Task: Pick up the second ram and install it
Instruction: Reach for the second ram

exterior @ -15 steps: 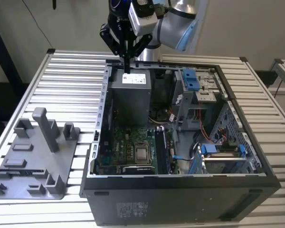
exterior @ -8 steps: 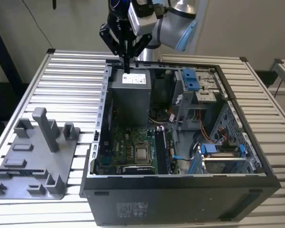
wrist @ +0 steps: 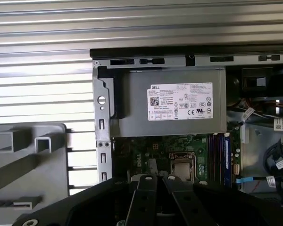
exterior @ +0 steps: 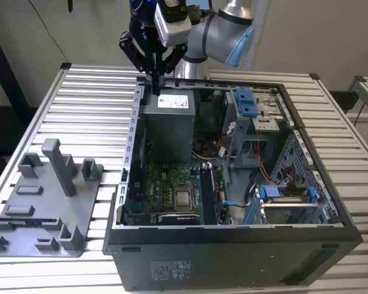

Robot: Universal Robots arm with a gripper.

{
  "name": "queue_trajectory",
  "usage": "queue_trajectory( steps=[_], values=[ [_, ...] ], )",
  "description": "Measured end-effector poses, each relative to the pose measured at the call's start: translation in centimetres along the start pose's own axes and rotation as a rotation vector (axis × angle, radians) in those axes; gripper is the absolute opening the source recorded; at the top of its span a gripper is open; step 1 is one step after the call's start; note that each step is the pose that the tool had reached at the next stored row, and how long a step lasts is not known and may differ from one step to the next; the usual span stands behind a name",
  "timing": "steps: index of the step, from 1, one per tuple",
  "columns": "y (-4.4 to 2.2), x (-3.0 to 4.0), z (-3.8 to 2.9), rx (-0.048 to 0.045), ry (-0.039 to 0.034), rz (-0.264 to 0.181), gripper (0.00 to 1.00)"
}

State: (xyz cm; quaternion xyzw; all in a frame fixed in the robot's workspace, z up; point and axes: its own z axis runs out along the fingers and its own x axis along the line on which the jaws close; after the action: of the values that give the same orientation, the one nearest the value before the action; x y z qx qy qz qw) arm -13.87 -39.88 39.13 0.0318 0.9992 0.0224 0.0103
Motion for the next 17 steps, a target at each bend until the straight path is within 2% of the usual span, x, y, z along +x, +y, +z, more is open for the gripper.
queue_trajectory(
  steps=[8,17],
  values=[
    [-0.13,1.74,0.11,0.0008,0.0,-0.006,0.11],
    [-0.31,4.34,0.3,0.0069,0.0002,-0.017,0.11]
  ],
)
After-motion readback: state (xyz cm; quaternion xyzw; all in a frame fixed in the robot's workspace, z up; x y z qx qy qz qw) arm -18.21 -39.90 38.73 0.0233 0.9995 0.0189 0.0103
